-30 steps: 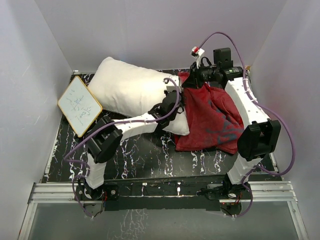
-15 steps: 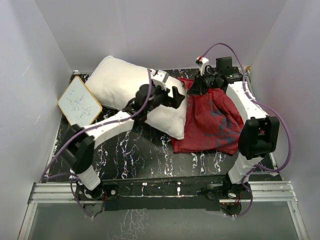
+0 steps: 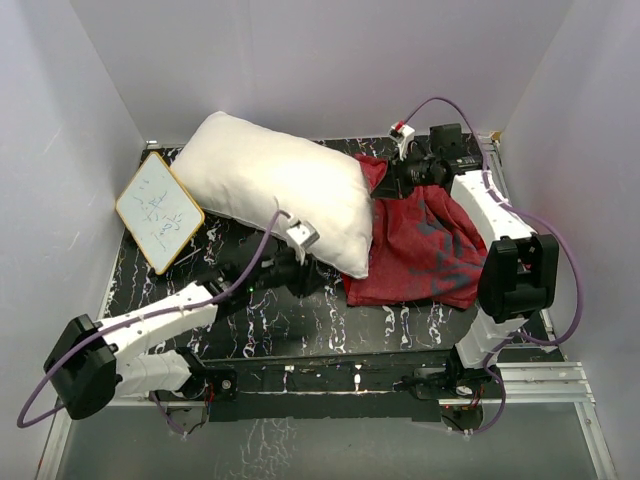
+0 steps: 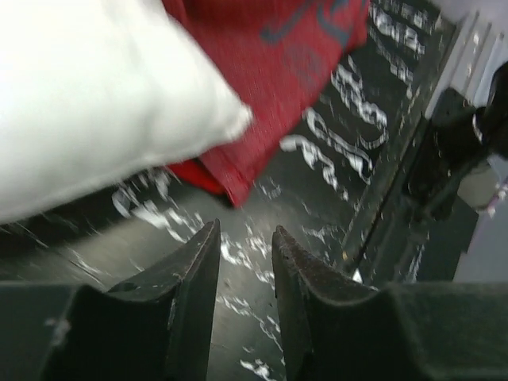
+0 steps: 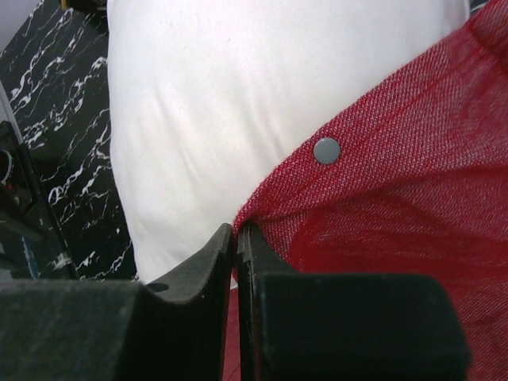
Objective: Put the pillow into the pillowcase
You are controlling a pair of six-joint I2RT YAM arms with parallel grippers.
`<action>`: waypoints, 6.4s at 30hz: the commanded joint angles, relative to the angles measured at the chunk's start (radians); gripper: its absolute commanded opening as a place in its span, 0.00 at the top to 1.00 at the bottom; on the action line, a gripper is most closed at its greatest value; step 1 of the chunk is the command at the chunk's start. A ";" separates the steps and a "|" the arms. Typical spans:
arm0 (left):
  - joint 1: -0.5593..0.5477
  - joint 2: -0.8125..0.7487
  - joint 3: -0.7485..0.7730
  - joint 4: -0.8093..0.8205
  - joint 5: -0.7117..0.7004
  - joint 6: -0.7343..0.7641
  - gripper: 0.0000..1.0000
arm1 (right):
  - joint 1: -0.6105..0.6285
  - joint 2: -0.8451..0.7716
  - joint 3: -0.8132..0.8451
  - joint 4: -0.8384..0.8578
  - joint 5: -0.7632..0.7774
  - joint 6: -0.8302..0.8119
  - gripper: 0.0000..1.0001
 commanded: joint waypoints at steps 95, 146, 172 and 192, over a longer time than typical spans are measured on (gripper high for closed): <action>-0.087 0.410 0.062 0.514 -0.298 -0.232 0.41 | -0.007 0.121 0.176 0.136 0.084 0.179 0.90; 0.377 0.714 0.158 0.604 -0.213 -0.929 0.88 | 0.178 -0.177 -0.403 0.389 0.426 0.270 0.79; 0.022 0.316 0.010 0.503 0.078 -0.389 1.00 | 0.035 -0.377 -0.293 0.060 -0.115 -0.131 0.92; 0.019 -0.163 0.143 -0.278 -0.038 -0.121 0.04 | -0.176 -0.509 -0.001 -0.261 -0.021 -0.304 0.17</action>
